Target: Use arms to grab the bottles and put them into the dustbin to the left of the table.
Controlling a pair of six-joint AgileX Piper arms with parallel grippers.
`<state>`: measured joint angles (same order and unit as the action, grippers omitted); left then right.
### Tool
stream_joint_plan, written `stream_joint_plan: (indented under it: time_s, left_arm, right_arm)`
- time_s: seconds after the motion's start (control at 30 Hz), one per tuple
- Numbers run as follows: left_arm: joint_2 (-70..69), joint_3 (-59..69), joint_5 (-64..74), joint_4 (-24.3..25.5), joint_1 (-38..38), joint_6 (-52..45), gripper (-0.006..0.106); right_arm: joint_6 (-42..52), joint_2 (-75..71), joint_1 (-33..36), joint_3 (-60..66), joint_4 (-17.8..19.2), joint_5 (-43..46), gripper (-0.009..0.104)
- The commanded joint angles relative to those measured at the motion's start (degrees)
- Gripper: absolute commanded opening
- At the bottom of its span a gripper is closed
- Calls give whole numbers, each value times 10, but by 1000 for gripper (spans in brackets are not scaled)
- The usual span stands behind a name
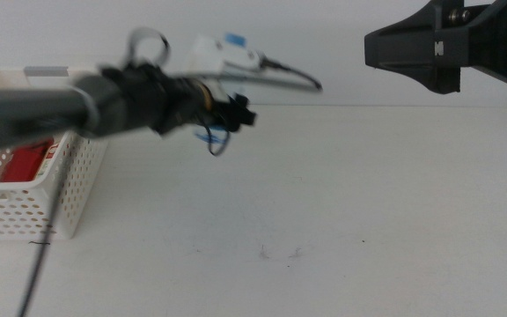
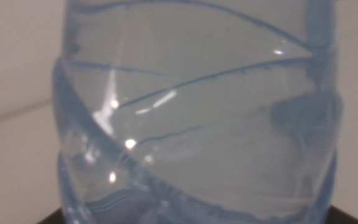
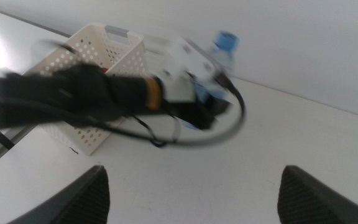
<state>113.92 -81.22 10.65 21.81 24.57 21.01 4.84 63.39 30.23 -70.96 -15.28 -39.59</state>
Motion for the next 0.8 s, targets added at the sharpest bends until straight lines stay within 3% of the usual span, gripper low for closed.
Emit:
stream_joint_plan:
  time_s: [0.0,0.1,0.23,0.4,0.5,0.77]
  left_arm:
    - [-63,-5,113,-25,5,-1,-2]
    - [-127,-6,225,-74,-9,-76,-2]
    - [-184,-29,352,-174,-81,-204,-2]
    - [-191,-83,488,-197,-194,-276,-2]
    - [-187,-88,495,-202,-263,-307,-2]
    - [-126,-88,470,-346,-373,-422,-2]
  right_arm:
    - [1,-2,0,1,2,5,86]
    - [1,-2,0,1,2,5,86]
    - [1,-2,0,1,2,5,86]
    - [1,-2,0,1,2,5,86]
    - [1,-2,0,1,2,5,86]
    - [1,-2,0,1,2,5,86]
